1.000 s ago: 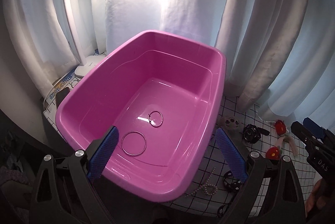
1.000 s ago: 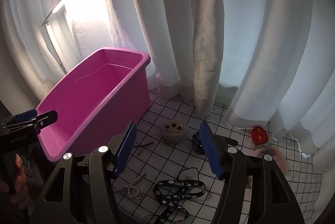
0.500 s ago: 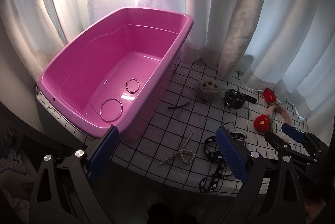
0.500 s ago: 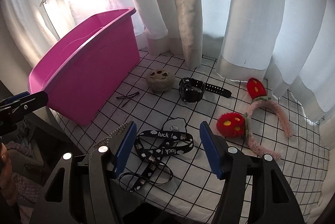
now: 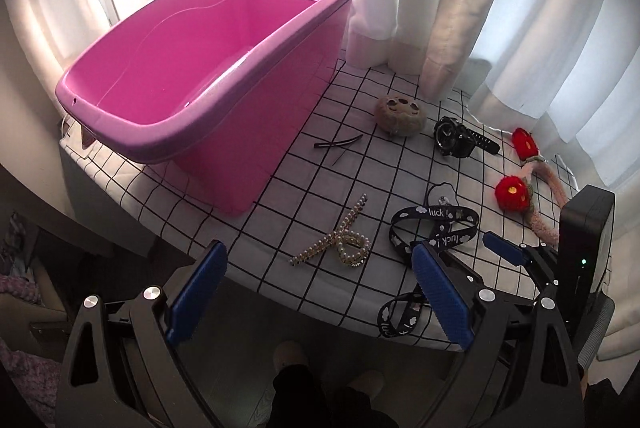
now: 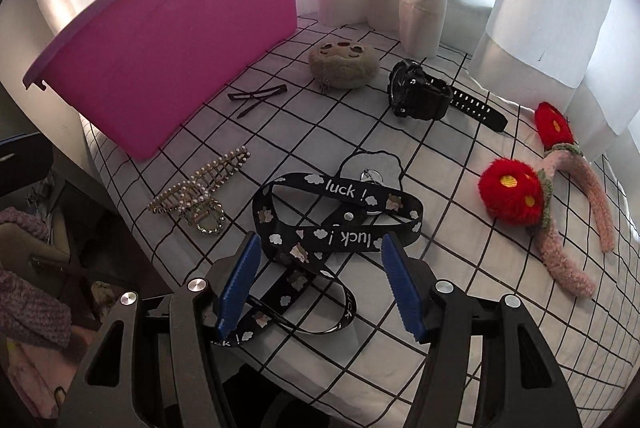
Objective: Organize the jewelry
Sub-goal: 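Move the left tool to the pearl hair clip while the right tool approaches the lanyard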
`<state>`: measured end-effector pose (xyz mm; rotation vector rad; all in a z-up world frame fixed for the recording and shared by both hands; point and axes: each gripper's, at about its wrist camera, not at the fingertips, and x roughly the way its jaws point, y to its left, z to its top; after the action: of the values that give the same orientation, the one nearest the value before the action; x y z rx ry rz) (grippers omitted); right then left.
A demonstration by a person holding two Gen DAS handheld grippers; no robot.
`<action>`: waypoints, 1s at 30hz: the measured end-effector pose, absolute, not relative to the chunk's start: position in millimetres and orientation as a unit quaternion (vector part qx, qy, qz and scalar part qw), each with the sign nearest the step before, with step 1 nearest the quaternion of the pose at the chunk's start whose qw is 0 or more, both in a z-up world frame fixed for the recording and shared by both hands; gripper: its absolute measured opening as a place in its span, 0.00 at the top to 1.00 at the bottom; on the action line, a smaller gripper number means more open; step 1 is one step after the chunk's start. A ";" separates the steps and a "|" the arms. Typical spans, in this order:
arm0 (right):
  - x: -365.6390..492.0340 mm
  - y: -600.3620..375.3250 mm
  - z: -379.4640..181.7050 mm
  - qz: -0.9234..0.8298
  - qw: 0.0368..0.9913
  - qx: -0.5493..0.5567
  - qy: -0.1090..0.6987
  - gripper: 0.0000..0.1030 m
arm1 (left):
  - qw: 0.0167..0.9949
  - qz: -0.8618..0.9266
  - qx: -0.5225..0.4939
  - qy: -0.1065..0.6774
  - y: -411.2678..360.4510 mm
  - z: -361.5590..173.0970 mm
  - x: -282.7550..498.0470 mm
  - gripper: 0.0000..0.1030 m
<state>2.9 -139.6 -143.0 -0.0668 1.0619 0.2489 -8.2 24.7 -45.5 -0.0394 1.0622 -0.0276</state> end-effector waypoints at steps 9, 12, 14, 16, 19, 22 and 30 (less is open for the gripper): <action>17.9 -126.2 -184.6 0.116 0.840 -0.076 0.525 0.42 | 0.855 -0.002 -0.008 0.519 24.2 -81.5 -11.4 0.11; 22.3 -134.8 -192.6 0.106 0.839 -0.068 0.530 0.42 | 0.853 -0.008 -0.011 0.522 20.1 -94.6 -8.6 0.11; 24.2 -142.5 -193.2 0.098 0.843 -0.066 0.525 0.41 | 0.853 -0.009 -0.002 0.522 13.7 -103.7 -4.4 0.11; 26.3 -151.8 -194.0 0.093 0.846 -0.060 0.522 0.41 | 0.852 -0.011 0.000 0.523 8.1 -112.3 1.4 0.11; 28.4 -164.1 -194.5 0.082 0.849 -0.056 0.519 0.40 | 0.852 -0.012 0.002 0.524 0.6 -123.8 11.9 0.11; 28.3 -174.1 -195.0 0.075 0.852 -0.053 0.515 0.40 | 0.852 -0.014 0.005 0.523 -5.5 -133.5 21.9 0.11; 26.3 -179.2 -194.6 0.073 0.857 -0.054 0.508 0.36 | 0.845 -0.006 0.011 0.535 -8.6 -160.7 44.2 0.11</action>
<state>26.3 -179.2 -194.6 -0.1138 1.0664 0.1526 44.2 -8.6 -160.7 0.0232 1.1284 -0.0136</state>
